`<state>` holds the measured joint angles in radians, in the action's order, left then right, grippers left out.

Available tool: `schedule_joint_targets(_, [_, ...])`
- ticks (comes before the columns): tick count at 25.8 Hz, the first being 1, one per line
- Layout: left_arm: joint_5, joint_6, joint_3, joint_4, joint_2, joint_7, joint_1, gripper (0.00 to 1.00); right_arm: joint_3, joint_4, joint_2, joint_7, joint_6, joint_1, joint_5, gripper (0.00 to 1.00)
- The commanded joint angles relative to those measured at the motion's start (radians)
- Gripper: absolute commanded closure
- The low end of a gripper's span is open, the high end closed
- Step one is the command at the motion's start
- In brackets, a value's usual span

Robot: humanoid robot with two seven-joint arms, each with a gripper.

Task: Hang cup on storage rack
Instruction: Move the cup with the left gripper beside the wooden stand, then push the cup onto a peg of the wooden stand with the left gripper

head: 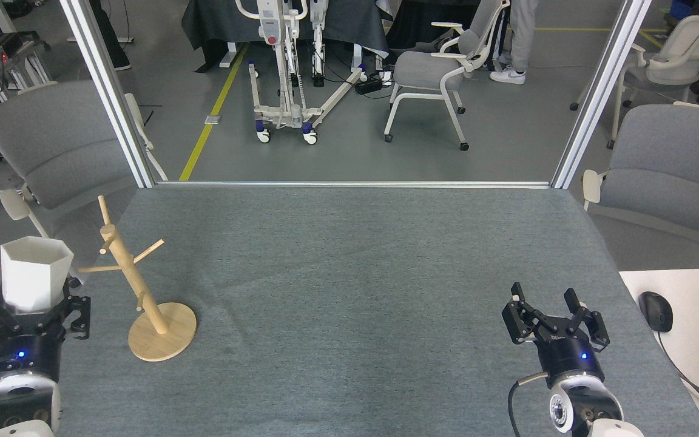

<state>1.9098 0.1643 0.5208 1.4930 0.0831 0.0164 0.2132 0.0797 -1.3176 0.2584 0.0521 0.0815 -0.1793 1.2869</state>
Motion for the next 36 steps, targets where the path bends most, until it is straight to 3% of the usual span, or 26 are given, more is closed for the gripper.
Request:
schedule_joint_targets(1, [0.017,-0.028,-0.044,0.004,-0.014,-0.001,-0.008,1.00,0.002,0.000,0.002,-0.002,0.000,-0.005,-0.001,0.01])
schedule_joint_targets(7, [0.018,-0.031,-0.055,0.018,-0.016,-0.004,-0.012,1.00,0.003,0.001,0.004,-0.002,-0.002,-0.008,-0.008,0.01])
schedule_joint_targets(16, [0.018,-0.046,-0.058,0.067,-0.019,-0.018,-0.107,1.00,0.002,0.005,0.008,-0.026,-0.002,-0.028,-0.008,0.01])
schedule_joint_targets(28, [0.034,-0.048,-0.090,0.081,-0.057,-0.009,-0.097,1.00,0.000,0.006,-0.008,-0.028,-0.002,-0.029,-0.006,0.01])
schedule_joint_targets(36, [0.066,-0.112,-0.193,0.076,-0.060,-0.009,-0.107,1.00,-0.001,0.006,-0.015,-0.028,-0.002,-0.028,-0.006,0.01])
